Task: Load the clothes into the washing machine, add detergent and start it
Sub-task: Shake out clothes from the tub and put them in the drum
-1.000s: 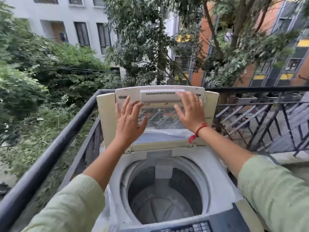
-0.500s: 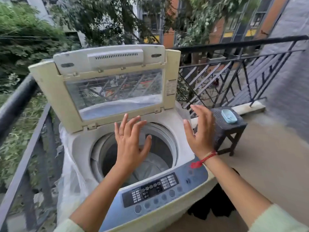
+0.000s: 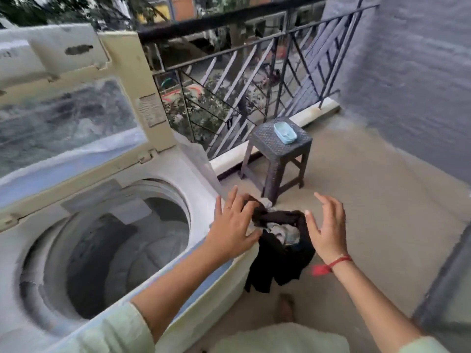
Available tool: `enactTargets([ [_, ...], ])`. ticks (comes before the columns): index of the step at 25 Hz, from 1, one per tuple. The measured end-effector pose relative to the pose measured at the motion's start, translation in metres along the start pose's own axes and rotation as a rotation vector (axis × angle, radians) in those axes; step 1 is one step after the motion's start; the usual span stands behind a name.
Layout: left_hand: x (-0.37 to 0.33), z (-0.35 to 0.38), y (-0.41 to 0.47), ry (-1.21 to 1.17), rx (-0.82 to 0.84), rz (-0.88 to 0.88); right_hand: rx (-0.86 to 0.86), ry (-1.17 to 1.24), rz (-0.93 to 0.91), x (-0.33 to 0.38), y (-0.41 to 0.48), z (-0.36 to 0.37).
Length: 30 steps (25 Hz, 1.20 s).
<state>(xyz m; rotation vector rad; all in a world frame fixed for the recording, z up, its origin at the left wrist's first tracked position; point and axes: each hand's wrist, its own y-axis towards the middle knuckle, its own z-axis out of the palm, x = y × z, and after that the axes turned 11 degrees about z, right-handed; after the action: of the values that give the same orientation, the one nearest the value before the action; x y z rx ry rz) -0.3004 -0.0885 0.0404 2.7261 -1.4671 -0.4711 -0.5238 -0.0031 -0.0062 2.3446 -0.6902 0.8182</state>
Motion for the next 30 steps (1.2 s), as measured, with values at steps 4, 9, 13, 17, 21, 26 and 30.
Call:
enactTargets([
  [4, -0.006, 0.059, 0.077, 0.095, 0.387, -0.082, 0.196, -0.093, 0.128, -0.093, 0.044, 0.026],
  [9, 0.024, 0.166, 0.149, 0.139, 0.715, -0.187, 0.749, -0.369, 0.170, -0.189, 0.051, 0.116],
  [13, 0.050, 0.253, 0.158, 0.054, 0.835, -0.404, 1.103, -0.561, 0.053, -0.220, 0.028, 0.187],
  [17, 0.051, 0.293, 0.137, 0.008, 0.865, -0.555, 1.145, -0.518, 0.264, -0.231, -0.004, 0.237],
  [21, 0.046, 0.281, 0.122, -0.074, 0.720, -0.629, 0.897, -0.081, 0.698, -0.220, 0.012, 0.238],
  [26, 0.035, 0.244, 0.136, -0.242, 0.541, -0.659, 0.737, 0.110, 0.530, -0.181, 0.040, 0.180],
  [30, 0.034, 0.227, 0.142, -0.292, 0.507, -0.624, 0.735, 0.162, 0.347, -0.149, 0.057, 0.161],
])
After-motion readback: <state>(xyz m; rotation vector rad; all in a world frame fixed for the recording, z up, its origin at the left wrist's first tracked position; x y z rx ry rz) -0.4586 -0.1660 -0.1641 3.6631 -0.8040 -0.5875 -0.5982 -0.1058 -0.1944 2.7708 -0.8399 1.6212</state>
